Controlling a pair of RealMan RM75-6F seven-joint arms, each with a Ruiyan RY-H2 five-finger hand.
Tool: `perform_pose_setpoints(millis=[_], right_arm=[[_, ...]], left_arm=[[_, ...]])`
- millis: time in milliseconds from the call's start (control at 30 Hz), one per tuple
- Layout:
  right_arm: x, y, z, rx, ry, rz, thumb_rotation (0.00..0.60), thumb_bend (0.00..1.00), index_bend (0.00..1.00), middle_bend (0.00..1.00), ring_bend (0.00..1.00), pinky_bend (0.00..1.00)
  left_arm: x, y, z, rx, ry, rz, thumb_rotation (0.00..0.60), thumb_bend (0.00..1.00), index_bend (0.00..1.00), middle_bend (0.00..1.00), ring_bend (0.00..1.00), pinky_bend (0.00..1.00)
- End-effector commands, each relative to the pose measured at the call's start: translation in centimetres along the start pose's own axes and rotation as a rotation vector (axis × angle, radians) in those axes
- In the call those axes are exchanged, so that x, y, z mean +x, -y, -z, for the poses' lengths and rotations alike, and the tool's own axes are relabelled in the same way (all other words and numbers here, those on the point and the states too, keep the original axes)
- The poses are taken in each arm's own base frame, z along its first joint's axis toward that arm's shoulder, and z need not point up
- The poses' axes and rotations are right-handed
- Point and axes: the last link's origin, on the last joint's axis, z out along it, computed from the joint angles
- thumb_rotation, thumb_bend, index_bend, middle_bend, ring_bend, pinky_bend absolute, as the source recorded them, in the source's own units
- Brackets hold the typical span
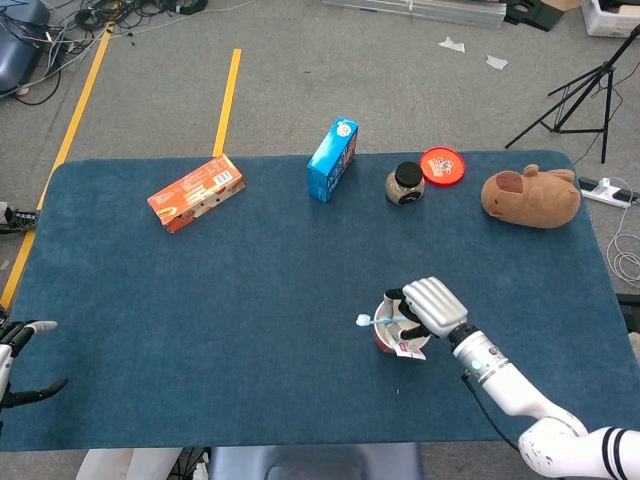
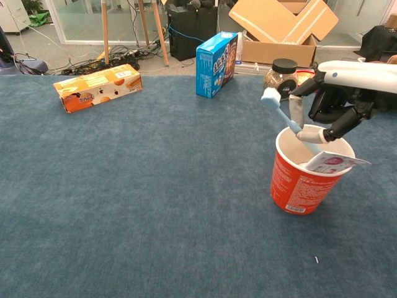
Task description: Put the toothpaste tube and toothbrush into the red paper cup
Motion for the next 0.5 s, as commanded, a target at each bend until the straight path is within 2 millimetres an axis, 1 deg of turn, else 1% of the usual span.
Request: perform_pose_setpoints(millis=[33, 167, 233, 300, 367, 400, 433, 500], right_arm=[[-0.50, -0.62, -0.11, -0.010, 0.007, -0.019, 0.600, 0.30, 0.63, 1.00, 1.00, 1.00], [-0.77, -1.10, -0.17, -0.013, 0.013, -0.033, 0.600, 0.30, 0.63, 1.00, 1.00, 1.00], [-0.75, -1.20, -0.10, -0.010, 0.013, -0.037, 0.600, 0.28, 0.63, 1.00, 1.00, 1.00], [-0.67, -1.21, -0.01, -0.006, 0.009, -0.042, 0.600, 0.22, 0.63, 1.00, 1.00, 1.00], [-0.54, -1.20, 0.14, -0.001, 0.006, -0.045, 0.600, 0.14, 0.63, 1.00, 1.00, 1.00], [-0.48, -1.19, 0.20, 0.001, 0.004, -0.046, 0.600, 0.12, 0.63, 1.00, 1.00, 1.00], [-0.42, -1.20, 0.26, 0.002, 0.002, -0.047, 0.600, 0.09, 0.62, 1.00, 1.00, 1.00], [-0.34, -1.27, 0.38, 0.002, -0.001, -0.049, 0.600, 0.06, 0.59, 1.00, 1.00, 1.00]], left_arm=[[-0.02, 0.00, 0.00, 0.001, 0.001, -0.001, 0.600, 0.00, 0.25, 0.27, 0.20, 0.20], [-0.10, 0.01, -0.05, 0.002, 0.003, -0.001, 0.600, 0.00, 0.25, 0.27, 0.20, 0.20], [-0.08, 0.02, -0.04, 0.002, 0.002, -0.001, 0.600, 0.00, 0.25, 0.27, 0.20, 0.20], [-0.08, 0.01, -0.03, 0.002, 0.002, -0.001, 0.600, 0.00, 0.25, 0.27, 0.20, 0.20], [-0.08, 0.00, -0.03, 0.001, 0.001, -0.002, 0.600, 0.00, 0.25, 0.27, 0.20, 0.20], [-0.08, -0.01, -0.02, 0.001, 0.002, -0.002, 0.600, 0.00, 0.25, 0.27, 0.20, 0.20], [-0.08, -0.01, -0.01, 0.001, 0.002, -0.002, 0.600, 0.00, 0.25, 0.27, 0.20, 0.20], [-0.10, -0.02, 0.00, 0.001, 0.003, -0.003, 0.600, 0.00, 0.25, 0.27, 0.20, 0.20]])
